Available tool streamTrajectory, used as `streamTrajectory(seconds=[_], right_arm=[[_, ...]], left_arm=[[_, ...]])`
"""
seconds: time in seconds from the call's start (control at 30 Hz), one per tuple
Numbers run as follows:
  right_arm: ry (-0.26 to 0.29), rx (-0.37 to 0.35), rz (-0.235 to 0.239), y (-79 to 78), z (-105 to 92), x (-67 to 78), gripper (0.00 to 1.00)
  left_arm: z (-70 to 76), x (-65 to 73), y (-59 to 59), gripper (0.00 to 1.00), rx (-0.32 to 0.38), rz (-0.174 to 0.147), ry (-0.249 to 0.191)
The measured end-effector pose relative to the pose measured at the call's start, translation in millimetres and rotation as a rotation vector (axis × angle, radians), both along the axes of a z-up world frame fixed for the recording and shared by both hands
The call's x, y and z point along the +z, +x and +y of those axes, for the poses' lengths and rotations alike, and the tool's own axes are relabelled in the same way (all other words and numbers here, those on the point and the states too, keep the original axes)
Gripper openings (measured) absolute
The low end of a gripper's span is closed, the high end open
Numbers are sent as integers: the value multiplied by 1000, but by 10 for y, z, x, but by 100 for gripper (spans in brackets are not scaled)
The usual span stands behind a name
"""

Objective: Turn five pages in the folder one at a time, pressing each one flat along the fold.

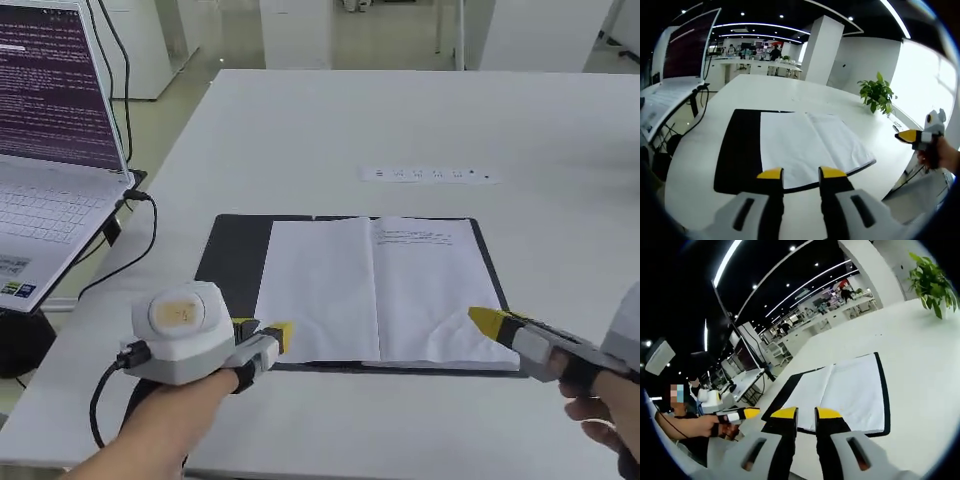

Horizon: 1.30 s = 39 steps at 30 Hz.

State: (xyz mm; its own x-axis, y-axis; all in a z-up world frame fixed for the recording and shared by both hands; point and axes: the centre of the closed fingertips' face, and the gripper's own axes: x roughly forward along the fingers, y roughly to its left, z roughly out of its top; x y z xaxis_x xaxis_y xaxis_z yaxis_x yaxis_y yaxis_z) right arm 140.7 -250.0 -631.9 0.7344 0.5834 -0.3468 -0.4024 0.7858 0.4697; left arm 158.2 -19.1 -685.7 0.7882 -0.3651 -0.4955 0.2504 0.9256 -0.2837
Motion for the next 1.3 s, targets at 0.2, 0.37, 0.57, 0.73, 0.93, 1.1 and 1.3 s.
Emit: streamTrajectory(seconds=[0.2, 0.37, 0.57, 0.73, 0.93, 1.1, 1.3], right_arm=[[-99, -21, -70, -58, -192, 56, 30], [-154, -31, -57, -135, -304, -42, 53], [-208, -31, -62, -237, -409, -138, 71], [-239, -50, -70, -259, -494, -150, 88], [-224, -93, -81, -272, -639, -125, 100], [-213, -122, -86, -281, -758, -104, 100], [-222, -126, -88, -305, -764, -111, 100]], left_arm=[[74, 164, -119, 41, 17, -25, 17], [131, 279, -239, 60, -6, -64, 105], [211, 306, -354, 79, 7, -60, 127], [297, 312, -427, 99, 14, -73, 172], [385, 386, -522, 99, 19, -86, 179], [480, 395, -559, 99, 37, -84, 186], [471, 429, -512, 99, 32, -89, 201]])
